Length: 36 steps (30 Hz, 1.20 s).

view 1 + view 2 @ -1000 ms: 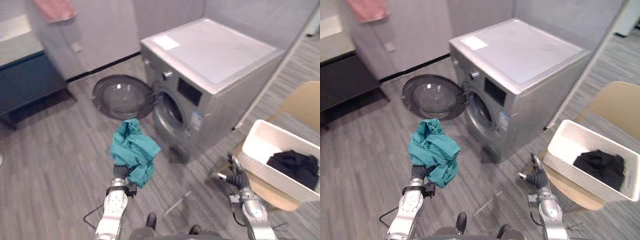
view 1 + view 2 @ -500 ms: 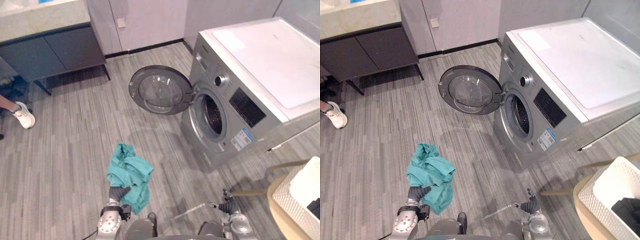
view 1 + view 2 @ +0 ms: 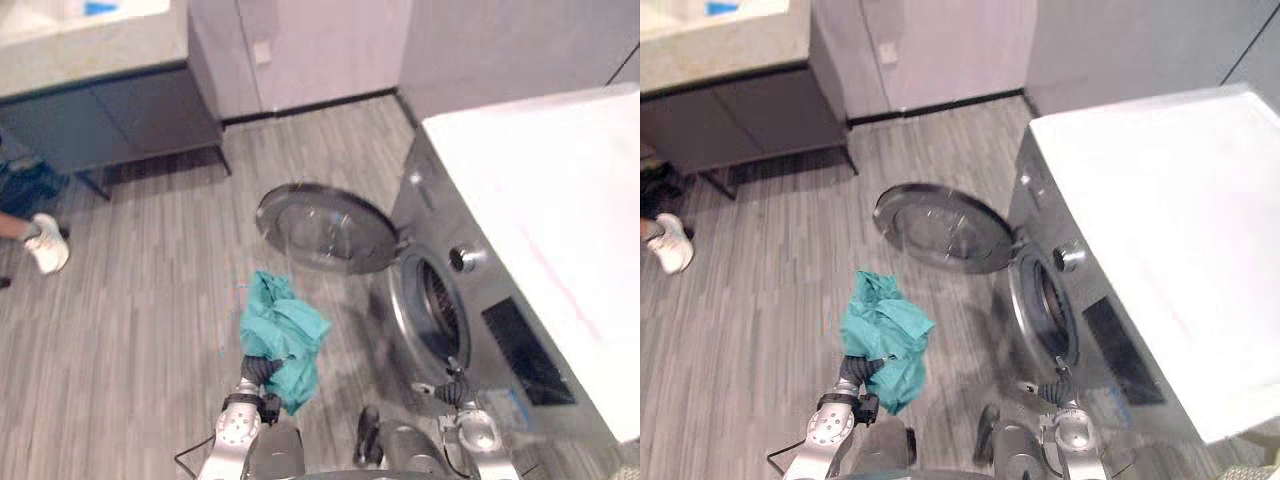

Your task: Pick up the laundry basket with both hands and put the clothes into the washing machine.

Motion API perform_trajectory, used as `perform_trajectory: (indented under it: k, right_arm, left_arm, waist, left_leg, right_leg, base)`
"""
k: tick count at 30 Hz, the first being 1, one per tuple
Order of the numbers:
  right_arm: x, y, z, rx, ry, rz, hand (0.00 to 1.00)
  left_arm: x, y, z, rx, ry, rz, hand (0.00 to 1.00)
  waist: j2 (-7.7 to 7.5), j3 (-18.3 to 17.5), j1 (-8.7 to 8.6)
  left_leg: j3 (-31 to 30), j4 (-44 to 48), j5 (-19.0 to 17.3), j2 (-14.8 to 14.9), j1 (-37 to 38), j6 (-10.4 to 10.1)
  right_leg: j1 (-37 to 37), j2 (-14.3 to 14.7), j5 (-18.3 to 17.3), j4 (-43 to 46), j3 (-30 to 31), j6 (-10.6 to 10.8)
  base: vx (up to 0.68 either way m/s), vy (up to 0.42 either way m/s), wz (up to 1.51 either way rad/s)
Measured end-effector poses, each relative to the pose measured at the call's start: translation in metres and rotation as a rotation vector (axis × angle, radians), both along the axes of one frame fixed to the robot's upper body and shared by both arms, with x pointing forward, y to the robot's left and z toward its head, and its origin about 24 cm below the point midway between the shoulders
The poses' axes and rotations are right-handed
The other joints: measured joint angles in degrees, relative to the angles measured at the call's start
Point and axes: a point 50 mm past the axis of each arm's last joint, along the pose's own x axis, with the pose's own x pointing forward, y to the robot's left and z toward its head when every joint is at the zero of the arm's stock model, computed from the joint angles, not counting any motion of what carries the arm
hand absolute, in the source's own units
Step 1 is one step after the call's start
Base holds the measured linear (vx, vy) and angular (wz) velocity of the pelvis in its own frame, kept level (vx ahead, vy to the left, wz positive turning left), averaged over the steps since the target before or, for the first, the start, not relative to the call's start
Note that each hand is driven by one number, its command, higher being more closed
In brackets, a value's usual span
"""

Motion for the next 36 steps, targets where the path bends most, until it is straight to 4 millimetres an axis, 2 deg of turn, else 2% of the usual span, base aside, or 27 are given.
perform_trajectory:
  k: [1,4,5,6,7,8,9,10,12,15,16,18,19,20,21,22,23,25,26,28,30,31,32,33,35,36]
  right_arm:
    - [0.000,0.001,-0.001,0.002,0.006,0.003,0.00]
    - [-0.002,0.005,-0.004,0.015,0.021,-0.001,0.00]
    - [-0.002,0.005,-0.006,0.016,0.032,-0.002,0.00]
    - [-0.003,0.002,-0.006,0.004,0.034,-0.001,0.00]
    - [-0.003,-0.001,-0.006,-0.007,0.035,-0.001,0.00]
    - [-0.004,0.003,-0.008,0.005,0.044,-0.007,0.00]
    - [-0.007,0.008,-0.008,0.015,0.042,-0.010,0.00]
    - [-0.009,0.009,-0.009,0.017,0.043,-0.014,0.00]
    - [-0.010,0.012,-0.010,0.019,0.047,-0.004,0.00]
    - [-0.010,0.018,-0.012,0.022,0.058,0.026,0.00]
    - [-0.010,0.018,-0.012,0.021,0.064,0.029,0.00]
    - [-0.009,0.019,-0.016,0.022,0.085,0.037,0.00]
    - [-0.004,0.022,-0.017,0.015,0.094,0.058,0.00]
    - [-0.006,0.021,-0.019,0.011,0.107,0.062,0.00]
    - [-0.006,0.018,-0.020,-0.003,0.119,0.068,0.00]
    - [-0.005,0.015,-0.021,-0.017,0.128,0.071,0.00]
    - [-0.005,0.014,-0.021,-0.019,0.129,0.071,0.00]
    - [-0.011,0.008,-0.024,-0.035,0.155,0.067,0.00]
    - [-0.011,0.007,-0.024,-0.036,0.155,0.066,0.00]
    - [-0.015,0.002,-0.025,-0.051,0.168,0.052,0.00]
    - [-0.012,-0.006,-0.022,-0.072,0.158,0.033,0.00]
    - [-0.012,-0.008,-0.022,-0.075,0.155,0.026,0.00]
    - [-0.011,-0.010,-0.021,-0.078,0.156,0.010,0.00]
    - [-0.011,-0.015,-0.020,-0.083,0.150,-0.025,0.00]
    - [-0.012,-0.023,-0.019,-0.091,0.151,-0.059,0.00]
    - [-0.014,-0.021,-0.021,-0.082,0.157,-0.063,0.00]
  left_arm:
    - [0.000,0.000,0.000,0.002,0.002,0.000,1.00]
    - [0.000,0.001,-0.001,0.007,0.003,0.002,1.00]
    - [-0.001,0.002,-0.002,0.010,0.009,0.003,1.00]
    - [-0.002,0.001,-0.004,0.008,0.019,0.002,1.00]
    - [-0.003,-0.001,-0.006,0.004,0.027,-0.002,1.00]
    - [0.001,0.000,-0.009,0.033,0.043,-0.027,1.00]
    - [0.002,0.005,-0.008,0.054,0.038,-0.028,1.00]
    - [0.002,0.006,-0.008,0.057,0.038,-0.026,1.00]
    - [-0.002,0.009,-0.011,0.063,0.049,-0.019,1.00]
    - [-0.005,0.014,-0.013,0.067,0.064,-0.001,1.00]
    - [-0.005,0.015,-0.013,0.068,0.065,0.002,1.00]
    - [-0.004,0.019,-0.012,0.069,0.058,0.021,1.00]
    - [-0.003,0.024,-0.011,0.073,0.056,0.042,1.00]
    - [-0.002,0.025,-0.010,0.075,0.053,0.042,1.00]
    - [0.001,0.026,-0.008,0.076,0.043,0.047,1.00]
    - [0.003,0.030,-0.005,0.082,0.026,0.062,1.00]
    - [0.003,0.031,-0.005,0.083,0.026,0.065,1.00]
    - [-0.001,0.034,-0.007,0.072,0.040,0.099,1.00]
    - [-0.001,0.034,-0.007,0.072,0.040,0.100,1.00]
    - [0.000,0.034,-0.007,0.065,0.043,0.108,1.00]
    - [-0.010,0.035,-0.014,0.046,0.085,0.135,1.00]
    - [-0.012,0.034,-0.015,0.044,0.089,0.137,1.00]
    - [-0.012,0.033,-0.015,0.040,0.089,0.146,1.00]
    - [-0.011,0.032,-0.015,0.036,0.085,0.153,1.00]
    - [-0.008,0.032,-0.014,0.039,0.081,0.150,1.00]
    - [-0.003,0.033,-0.012,0.046,0.069,0.142,1.00]
  waist:
    - [-0.02,0.03,-0.02]
    - [-0.48,0.56,0.16]
    - [-0.34,0.48,0.19]
    - [1.27,-0.03,0.33]
    - [2.99,-0.26,0.32]
    - [1.66,-0.01,0.01]
    - [0.20,-0.21,0.17]
    - [-0.35,-0.31,0.18]
    - [-0.62,-0.47,0.13]
    - [-0.65,-0.54,-0.15]
    - [-0.61,-0.56,-0.22]
    - [-0.38,-0.60,-0.16]
    - [-0.80,-0.65,-0.15]
    - [-0.93,-0.62,-0.21]
    - [-0.44,-0.42,-0.35]
    - [0.05,-0.36,-0.31]
    - [0.13,-0.36,-0.31]
    - [1.32,-1.13,-0.26]
    - [1.33,-1.14,-0.25]
    - [1.43,-0.99,0.04]
    - [2.26,-0.40,-0.07]
    - [2.27,-0.23,-0.08]
    - [1.65,0.31,-0.03]
    - [2.09,0.38,-0.10]
    - [3.42,0.70,-0.23]
    - [2.74,0.84,-0.34]
  left_leg:
    - [-0.63,-2.57,-0.01,-0.37,-0.67,0.01]
    - [-8.36,-16.44,0.14,-5.56,-0.88,-0.21]
    - [-12.72,-23.43,1.21,-7.17,0.36,-1.20]
    - [-15.39,-29.84,6.90,-7.19,2.18,-2.18]
    - [-16.15,-30.65,9.30,-6.07,2.23,-2.97]
    - [-13.71,-28.14,7.59,-6.54,2.39,-2.43]
    - [-10.32,-29.19,6.42,-7.18,3.75,-1.00]
    - [-8.76,-29.51,6.00,-7.56,4.23,-0.49]
    - [-2.84,-29.58,4.30,-7.98,6.11,1.17]
    - [3.09,-30.08,3.32,-7.56,6.18,2.03]
    - [4.03,-30.38,3.30,-7.37,6.17,2.13]
    - [8.20,-30.57,3.17,-5.30,6.30,2.37]
    - [11.72,-31.03,2.94,-4.26,7.01,2.78]
    - [12.80,-31.10,2.81,-4.17,7.49,2.98]
    - [14.43,-30.91,2.38,-3.66,8.27,3.19]
    - [15.58,-29.52,1.24,-2.74,8.90,2.17]
    - [15.61,-29.40,1.14,-2.62,8.98,2.03]
    - [15.84,-29.02,0.99,-0.06,10.14,1.26]
    - [15.89,-28.78,1.03,0.16,10.13,1.19]
    - [15.18,-23.11,1.12,2.57,8.42,1.09]
    - [10.28,-14.51,1.42,3.91,7.67,0.94]
    - [8.79,-12.54,1.57,3.78,6.83,0.93]
    - [4.11,-12.78,0.27,1.46,5.75,0.41]
    - [0.64,-17.43,0.31,-0.48,6.21,-0.22]
    - [-0.41,-22.55,0.66,-0.90,8.30,-1.40]
    - [-0.05,-23.77,0.67,-1.69,8.02,-1.39]
  right_leg:
    - [0.31,0.22,0.00,-0.26,1.19,0.00]
    - [1.70,0.30,-0.11,-0.64,8.30,0.19]
    - [2.11,0.32,-0.73,-0.34,11.36,1.94]
    - [2.36,1.51,-2.18,0.34,14.43,4.59]
    - [2.46,2.86,-3.22,0.86,15.67,5.91]
    - [1.90,1.76,-4.33,2.40,17.93,6.93]
    - [0.92,0.38,-5.08,3.73,20.20,8.20]
    - [0.76,-0.29,-5.38,3.89,21.59,8.72]
    - [-0.45,-1.90,-5.25,3.76,26.63,10.03]
    - [-3.55,-2.47,-3.40,2.67,31.01,12.35]
    - [-4.27,-2.64,-2.72,2.61,30.70,12.66]
    - [-7.09,-3.19,0.19,2.83,22.48,11.65]
    - [-8.18,-6.79,-0.91,5.77,7.30,9.33]
    - [-8.36,-8.52,-1.91,7.20,1.25,8.19]
    - [-8.40,-10.84,-3.15,9.80,-5.55,6.83]
    - [-7.79,-11.54,-3.68,10.21,-8.43,8.30]
    - [-7.72,-11.31,-3.62,10.02,-8.34,8.31]
    - [-5.95,-7.62,-3.27,6.37,-6.63,7.83]
    - [-5.94,-7.48,-3.31,6.29,-6.62,7.76]
    - [-5.51,-5.70,-3.22,5.39,-5.54,7.16]
    - [-2.77,-3.90,-3.17,5.49,-2.96,6.31]
    - [-2.42,-3.78,-3.08,5.53,-2.22,6.11]
    - [-2.35,-4.08,-3.03,5.72,-0.42,6.02]
    - [-2.95,-4.11,-3.00,6.29,0.91,6.07]
    - [-3.60,-3.35,-3.04,7.00,2.32,6.54]
    - [-4.87,-3.95,-2.81,7.04,2.78,7.00]
  base:
    - [0.37,0.091,-0.99]
    - [0.30,0.193,-1.23]
    - [0.25,0.279,-1.48]
    - [0.26,0.318,-1.52]
    - [0.23,0.348,-1.26]
    - [0.16,0.324,-1.07]
    - [0.11,0.288,-0.95]
    - [0.04,0.257,-1.04]
    - [-0.02,0.241,-1.17]
    - [-0.04,0.200,-1.16]
    - [-0.02,0.075,-1.03]
    - [-0.02,0.024,-1.08]
    - [-0.03,-0.019,-1.03]
    - [-0.03,-0.039,-1.05]
    - [-0.01,-0.073,-0.78]
    - [-0.01,-0.065,-0.60]
    - [0.01,-0.100,-0.53]
    - [0.07,-0.123,-0.40]
    - [0.08,-0.176,-0.30]
    - [0.07,-0.157,-0.37]
    - [0.16,-0.071,-0.67]
    - [0.16,0.017,-0.72]
    - [0.10,0.054,-0.72]
    - [0.08,0.068,-0.73]
    - [0.07,0.114,-0.57]
    - [0.04,0.110,-0.35]
